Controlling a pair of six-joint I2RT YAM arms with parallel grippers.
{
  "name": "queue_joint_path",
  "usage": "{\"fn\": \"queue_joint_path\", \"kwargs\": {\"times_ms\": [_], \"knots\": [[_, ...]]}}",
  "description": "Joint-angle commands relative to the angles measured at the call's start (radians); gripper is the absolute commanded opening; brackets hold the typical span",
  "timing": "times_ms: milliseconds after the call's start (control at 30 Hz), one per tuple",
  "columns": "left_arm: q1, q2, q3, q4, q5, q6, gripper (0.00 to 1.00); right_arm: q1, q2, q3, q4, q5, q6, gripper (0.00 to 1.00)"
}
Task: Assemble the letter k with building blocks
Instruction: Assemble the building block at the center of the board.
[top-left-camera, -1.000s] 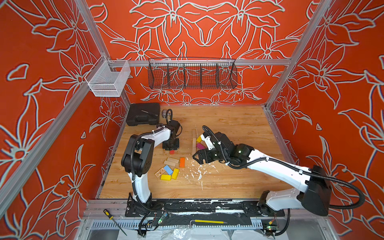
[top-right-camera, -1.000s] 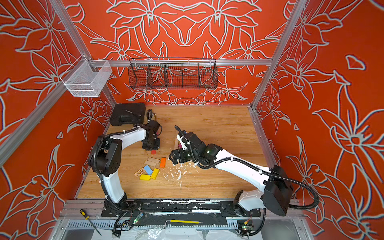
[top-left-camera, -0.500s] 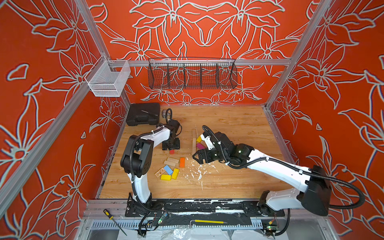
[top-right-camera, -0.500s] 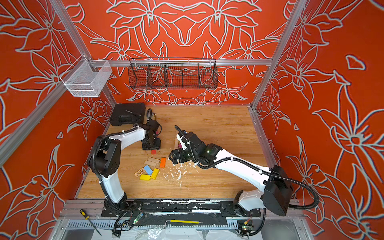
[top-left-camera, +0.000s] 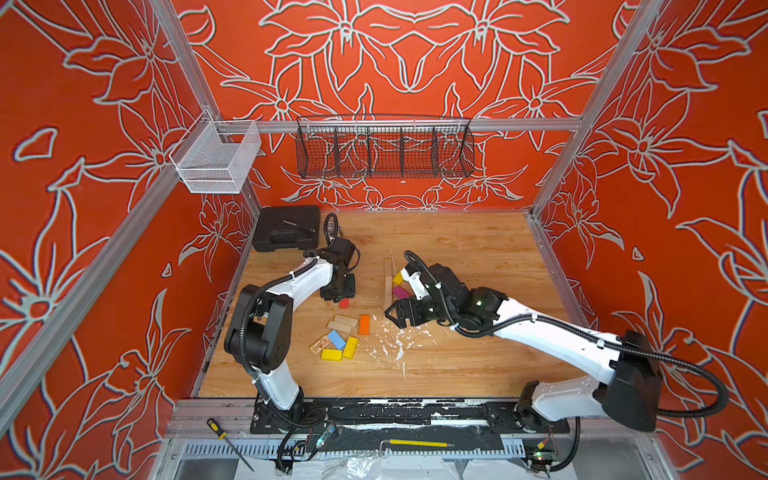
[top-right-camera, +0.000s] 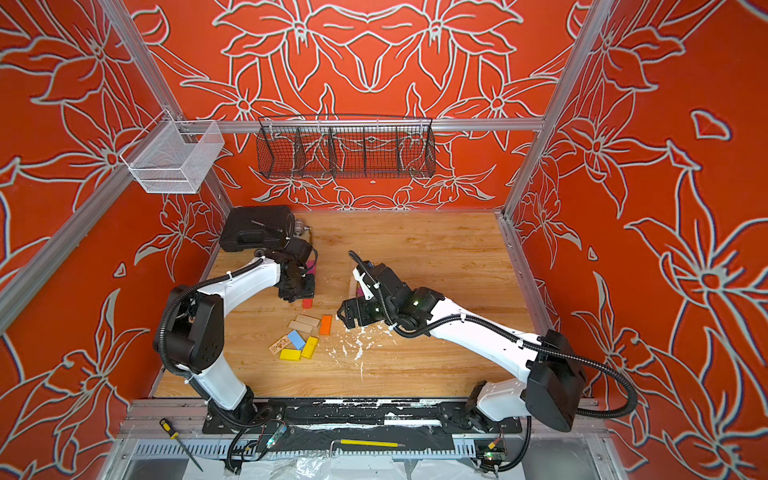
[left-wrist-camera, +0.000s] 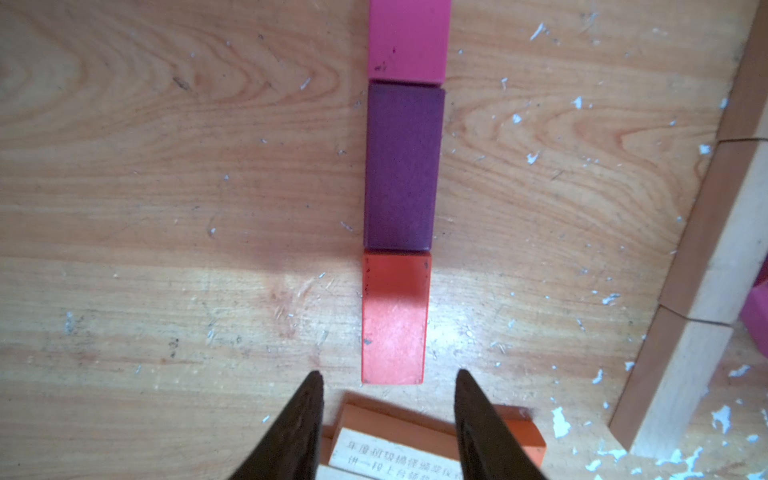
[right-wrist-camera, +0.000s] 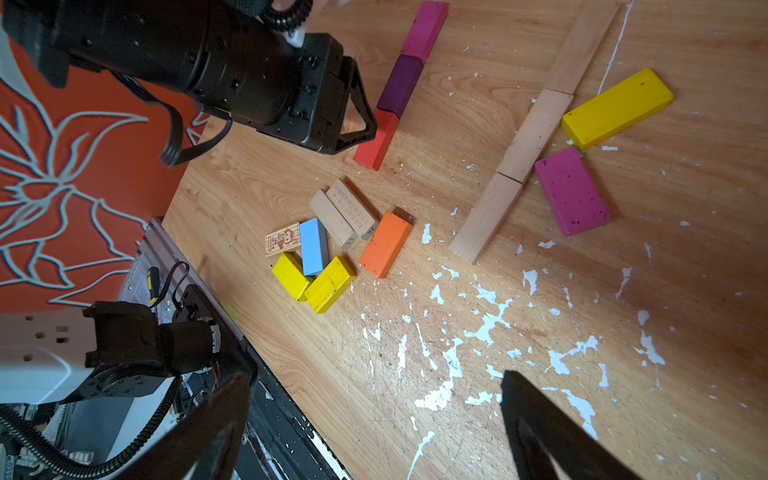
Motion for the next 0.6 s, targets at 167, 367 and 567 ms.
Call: {"fn": "queue_joint_path", "kwargs": {"times_ms": [167,367,567], "knots": [[0.007,0.082,0.028,0.001,0.009,0.004,0.48,0.006,0.01,0.046,-0.017,0.013,-0.001,0.96],[0.008,0.1,0.033,0.002,0.006,0.011,0.42,0.005,0.015,0.048,-0.019,0.013,-0.002,0.96],[0.008,0.104,0.039,-0.001,0.004,0.02,0.38,0.006,0.019,0.048,-0.019,0.015,-0.001,0.96]]}}
